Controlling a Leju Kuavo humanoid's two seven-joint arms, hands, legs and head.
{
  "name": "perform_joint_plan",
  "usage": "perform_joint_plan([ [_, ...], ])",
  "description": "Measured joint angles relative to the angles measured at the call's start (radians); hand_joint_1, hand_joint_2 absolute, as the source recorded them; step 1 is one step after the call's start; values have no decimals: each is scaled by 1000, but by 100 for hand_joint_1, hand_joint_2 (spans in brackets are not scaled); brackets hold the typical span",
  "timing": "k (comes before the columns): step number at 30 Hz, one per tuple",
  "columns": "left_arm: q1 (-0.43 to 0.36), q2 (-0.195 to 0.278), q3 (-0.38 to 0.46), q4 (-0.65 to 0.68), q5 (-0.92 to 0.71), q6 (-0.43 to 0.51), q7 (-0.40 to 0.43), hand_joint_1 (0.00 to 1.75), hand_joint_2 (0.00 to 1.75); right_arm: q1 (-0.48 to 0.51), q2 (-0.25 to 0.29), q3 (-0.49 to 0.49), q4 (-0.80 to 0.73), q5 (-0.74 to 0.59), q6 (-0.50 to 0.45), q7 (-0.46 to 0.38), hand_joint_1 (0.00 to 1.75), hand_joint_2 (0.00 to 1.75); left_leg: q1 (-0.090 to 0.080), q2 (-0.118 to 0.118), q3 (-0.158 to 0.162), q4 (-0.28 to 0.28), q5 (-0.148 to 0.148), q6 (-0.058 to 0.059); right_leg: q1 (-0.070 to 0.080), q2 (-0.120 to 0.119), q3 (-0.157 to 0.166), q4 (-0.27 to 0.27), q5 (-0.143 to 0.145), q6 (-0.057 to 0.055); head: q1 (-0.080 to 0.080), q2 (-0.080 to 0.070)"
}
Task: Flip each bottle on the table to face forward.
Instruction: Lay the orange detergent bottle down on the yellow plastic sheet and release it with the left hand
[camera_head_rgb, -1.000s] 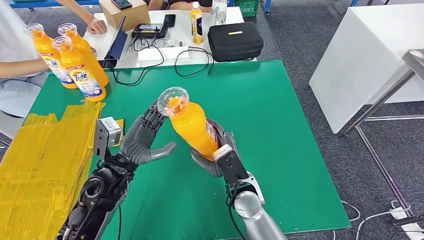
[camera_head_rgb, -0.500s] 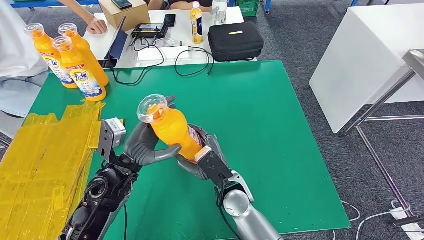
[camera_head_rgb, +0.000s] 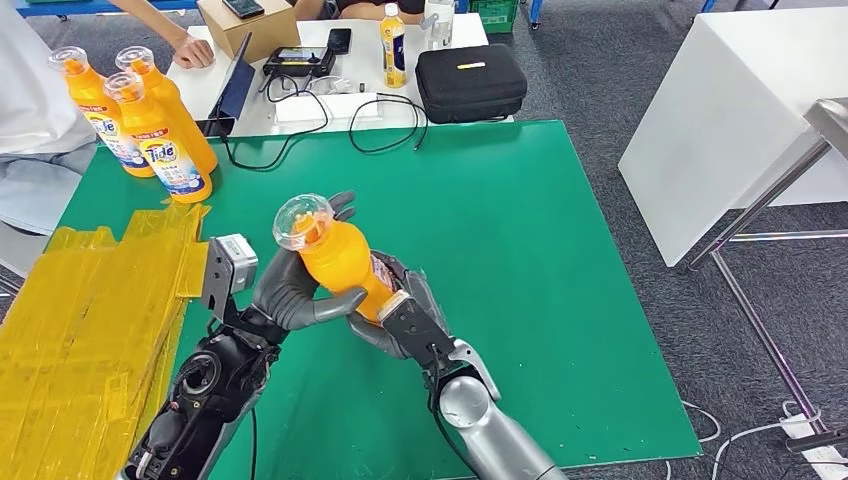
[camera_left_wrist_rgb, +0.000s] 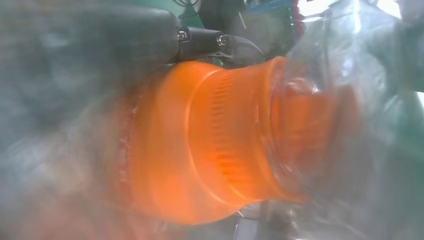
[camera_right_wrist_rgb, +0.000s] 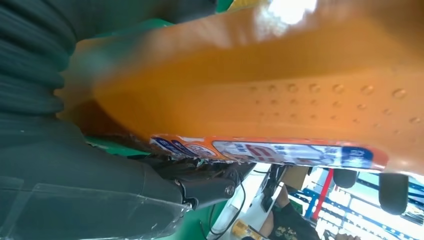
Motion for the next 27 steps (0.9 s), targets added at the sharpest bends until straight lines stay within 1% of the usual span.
perform_joint_plan([
  [4, 0, -3, -7, 0, 8, 3, -2, 174, 175, -10, 5, 10, 21, 23, -8, 3, 175, 175, 0, 0, 0, 0, 0, 0, 0, 0, 0, 0, 0, 0, 0, 0],
  [11, 0, -6, -7, 6, 25, 27, -8, 175, 175, -13, 12, 37, 33, 53, -22, -2, 175, 175, 0, 0, 0, 0, 0, 0, 0, 0, 0, 0, 0, 0, 0, 0],
  [26, -7, -13, -6, 24, 39, 46, -19, 175, 175, -12, 8, 46, 20, 37, -25, 3, 175, 175, 0, 0, 0, 0, 0, 0, 0, 0, 0, 0, 0, 0, 0, 0],
  [27, -8, -13, -6, 25, 40, 46, -19, 175, 175, -12, 7, 46, 18, 35, -25, 3, 172, 175, 0, 0, 0, 0, 0, 0, 0, 0, 0, 0, 0, 0, 0, 0],
])
